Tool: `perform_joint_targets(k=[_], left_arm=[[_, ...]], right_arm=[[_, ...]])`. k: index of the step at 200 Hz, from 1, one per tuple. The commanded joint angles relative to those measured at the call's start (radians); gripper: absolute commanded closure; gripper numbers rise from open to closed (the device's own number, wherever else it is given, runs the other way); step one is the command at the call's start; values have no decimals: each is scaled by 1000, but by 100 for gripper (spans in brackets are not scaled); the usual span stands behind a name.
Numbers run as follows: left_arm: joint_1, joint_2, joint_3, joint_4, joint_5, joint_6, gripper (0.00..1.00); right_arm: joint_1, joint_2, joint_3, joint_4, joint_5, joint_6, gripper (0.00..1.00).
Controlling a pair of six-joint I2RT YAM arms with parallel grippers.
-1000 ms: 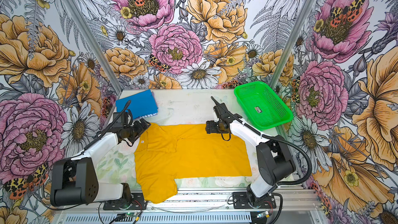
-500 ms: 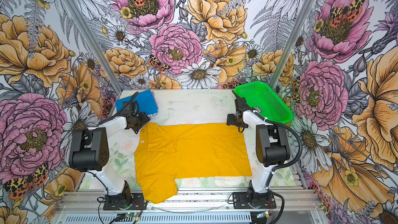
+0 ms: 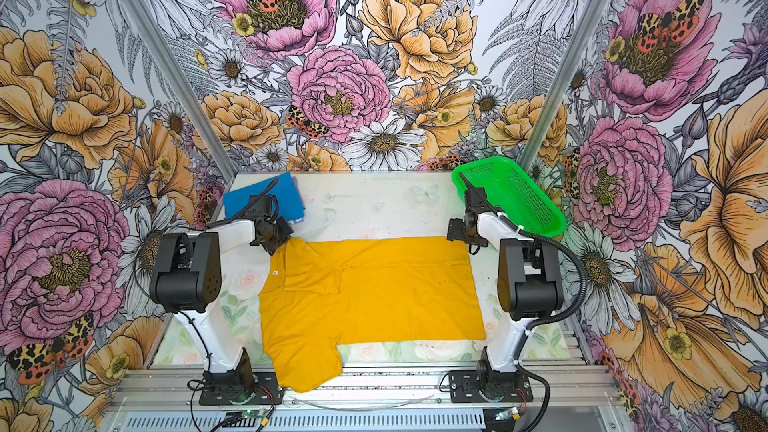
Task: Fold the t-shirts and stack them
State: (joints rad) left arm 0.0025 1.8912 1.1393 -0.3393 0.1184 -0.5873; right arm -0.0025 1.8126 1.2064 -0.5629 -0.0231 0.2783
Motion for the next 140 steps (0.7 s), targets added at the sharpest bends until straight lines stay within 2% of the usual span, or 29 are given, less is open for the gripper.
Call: perform_joint_targets(k=[1,23,62,120,140], left_arm=[[12,-13,-7,14,-38,7,100],[26,-32,-32,14,-52,5,100],[46,-60,-69,16,-78,7,100],[74,-104,-74,9,-109,12,100],[86,-109,-67,7,-130,13,100]], right_arm=[[-8,44,21,33,-2,-3,19],[-8,87,47,38,-9,2,24],[-8,134,79,57,-42,27,41],[-4,169,126,54,-13,56,87],[2,174,146,54,7,55,92]])
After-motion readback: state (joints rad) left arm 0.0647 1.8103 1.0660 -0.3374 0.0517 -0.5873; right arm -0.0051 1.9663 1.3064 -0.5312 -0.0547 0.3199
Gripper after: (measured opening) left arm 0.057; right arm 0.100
